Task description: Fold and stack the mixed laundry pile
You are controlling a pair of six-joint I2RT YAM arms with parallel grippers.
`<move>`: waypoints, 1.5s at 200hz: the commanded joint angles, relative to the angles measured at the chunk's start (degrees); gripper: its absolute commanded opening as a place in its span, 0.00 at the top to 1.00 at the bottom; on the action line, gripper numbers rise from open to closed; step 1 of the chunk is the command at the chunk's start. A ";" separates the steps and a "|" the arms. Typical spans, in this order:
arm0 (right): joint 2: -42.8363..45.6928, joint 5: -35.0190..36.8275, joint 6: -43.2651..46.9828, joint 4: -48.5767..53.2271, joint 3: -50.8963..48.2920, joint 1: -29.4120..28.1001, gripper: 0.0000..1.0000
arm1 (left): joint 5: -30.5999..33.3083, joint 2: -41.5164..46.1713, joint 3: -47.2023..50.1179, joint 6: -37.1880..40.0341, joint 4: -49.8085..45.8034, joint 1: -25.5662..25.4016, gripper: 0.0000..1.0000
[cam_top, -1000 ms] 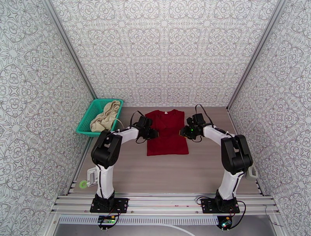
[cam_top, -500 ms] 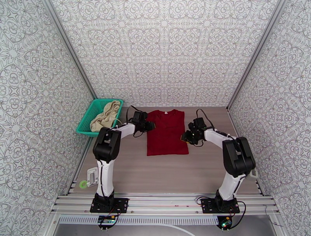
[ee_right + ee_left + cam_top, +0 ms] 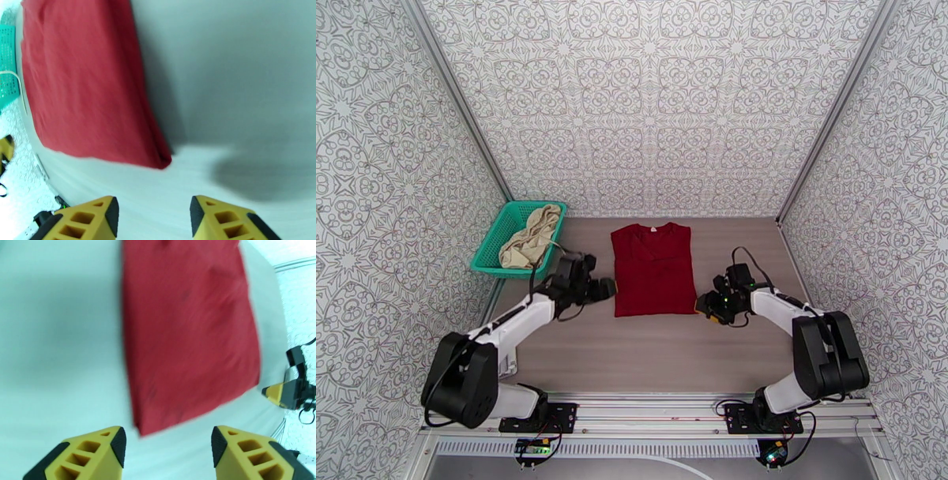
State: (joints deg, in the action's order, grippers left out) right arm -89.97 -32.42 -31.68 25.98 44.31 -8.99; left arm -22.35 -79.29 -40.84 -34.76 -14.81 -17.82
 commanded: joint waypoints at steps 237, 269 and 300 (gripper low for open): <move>-8.02 -2.03 -11.86 -20.16 -1.21 0.21 0.84 | 1.15 -16.38 6.03 -23.40 27.01 -8.63 0.58; -7.13 -1.56 -11.90 -19.57 -1.61 0.23 0.88 | 2.69 -16.34 5.31 -23.26 26.32 -8.81 0.86; -5.11 -0.46 -11.61 -18.30 -3.01 0.21 0.95 | 4.18 -13.14 6.47 -21.25 23.57 -8.77 1.00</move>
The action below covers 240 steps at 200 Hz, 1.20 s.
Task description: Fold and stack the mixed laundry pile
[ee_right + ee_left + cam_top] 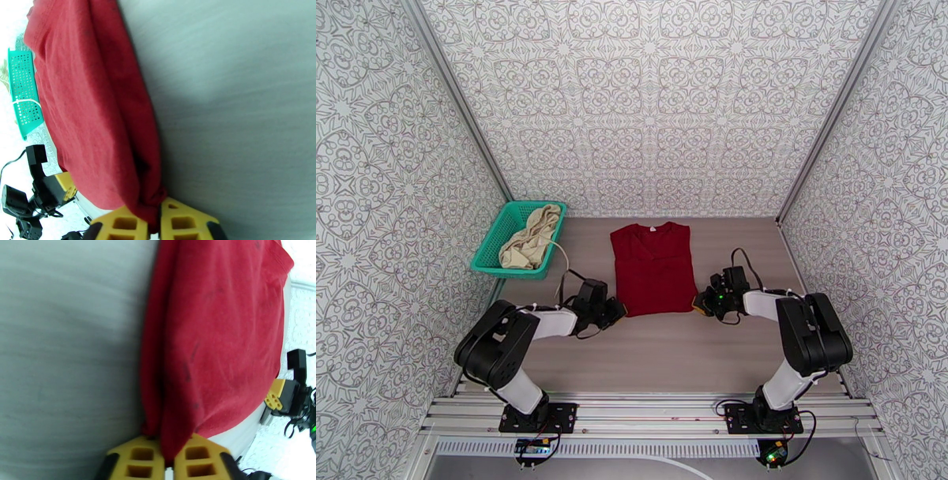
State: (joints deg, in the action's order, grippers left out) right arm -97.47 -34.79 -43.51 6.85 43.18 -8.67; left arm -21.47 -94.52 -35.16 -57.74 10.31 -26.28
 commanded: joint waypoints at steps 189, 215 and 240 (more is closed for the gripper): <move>30.60 16.61 1.37 36.58 7.02 -4.34 1.00 | 7.59 26.25 -9.73 12.75 -34.93 -2.65 1.00; 21.23 17.60 3.62 36.17 19.25 -3.99 1.00 | 3.80 18.97 -18.28 16.41 -33.57 1.78 1.00; 11.55 18.26 6.24 36.15 30.26 -3.23 1.00 | 1.69 10.97 -26.34 18.97 -31.35 5.40 1.00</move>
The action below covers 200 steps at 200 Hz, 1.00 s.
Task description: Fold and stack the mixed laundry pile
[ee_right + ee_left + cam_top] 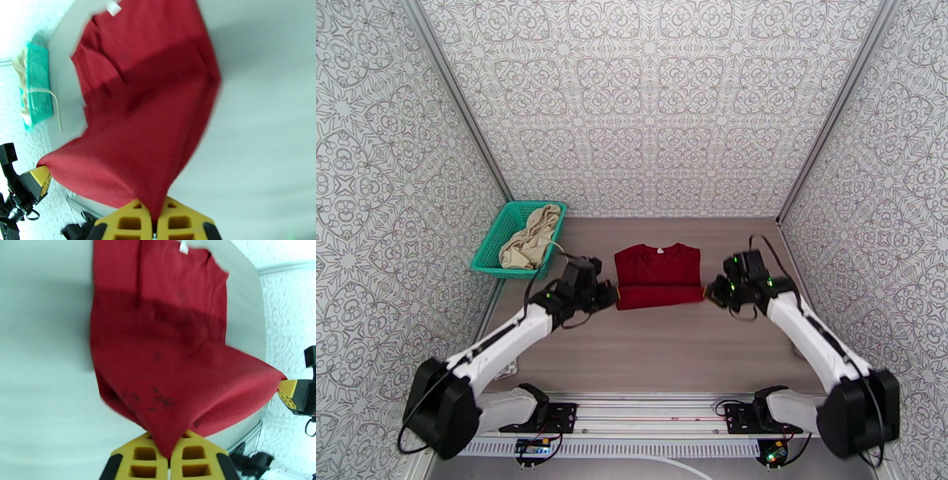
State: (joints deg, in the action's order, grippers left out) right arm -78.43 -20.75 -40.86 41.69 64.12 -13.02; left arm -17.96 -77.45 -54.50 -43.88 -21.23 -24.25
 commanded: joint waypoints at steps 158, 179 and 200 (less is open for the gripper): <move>-48.27 -8.93 4.26 -13.09 40.14 8.17 1.00 | -9.35 -44.84 -33.31 4.48 17.03 13.66 1.00; -53.51 -10.81 5.10 -14.10 44.37 8.60 0.94 | -10.14 -48.54 -34.54 3.23 20.98 14.52 0.80; -58.53 -13.02 6.10 -16.32 48.10 8.75 0.85 | -11.04 -52.79 -35.63 1.37 26.29 15.40 0.61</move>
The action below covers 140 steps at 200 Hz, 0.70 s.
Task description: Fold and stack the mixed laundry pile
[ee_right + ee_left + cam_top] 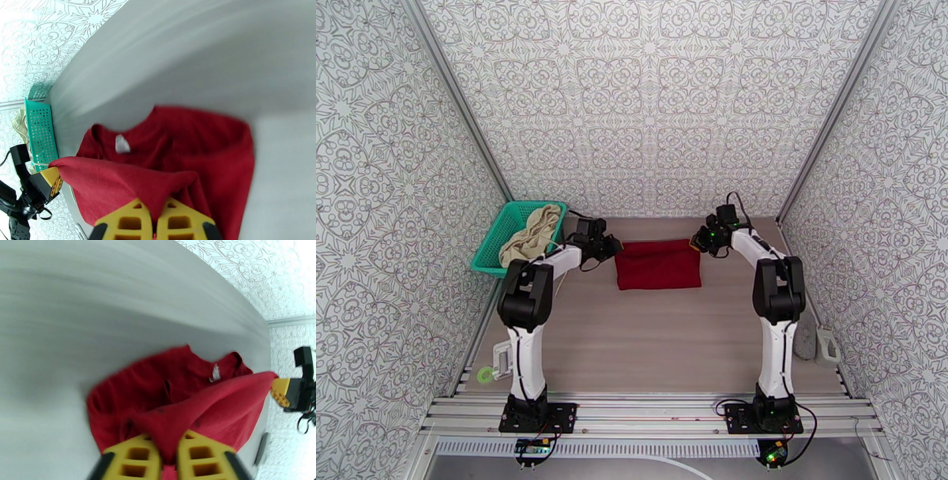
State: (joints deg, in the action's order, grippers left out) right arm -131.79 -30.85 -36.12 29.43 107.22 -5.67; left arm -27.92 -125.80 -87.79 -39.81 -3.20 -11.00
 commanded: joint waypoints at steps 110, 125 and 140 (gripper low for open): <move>8.92 6.62 10.13 2.49 -5.10 4.25 0.40 | 6.26 13.65 5.33 8.59 -3.33 0.20 0.46; 14.11 6.96 8.93 1.15 -13.98 5.23 0.40 | 10.11 16.55 3.97 18.38 -11.83 -4.88 0.47; 19.04 5.17 6.11 -2.26 -23.60 6.79 0.41 | 12.01 17.18 1.70 28.02 -17.72 -10.63 0.50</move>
State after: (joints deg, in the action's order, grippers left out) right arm -119.28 -27.20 -28.64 27.81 95.92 -1.10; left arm -21.19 -111.35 -83.68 -30.26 -6.70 -12.29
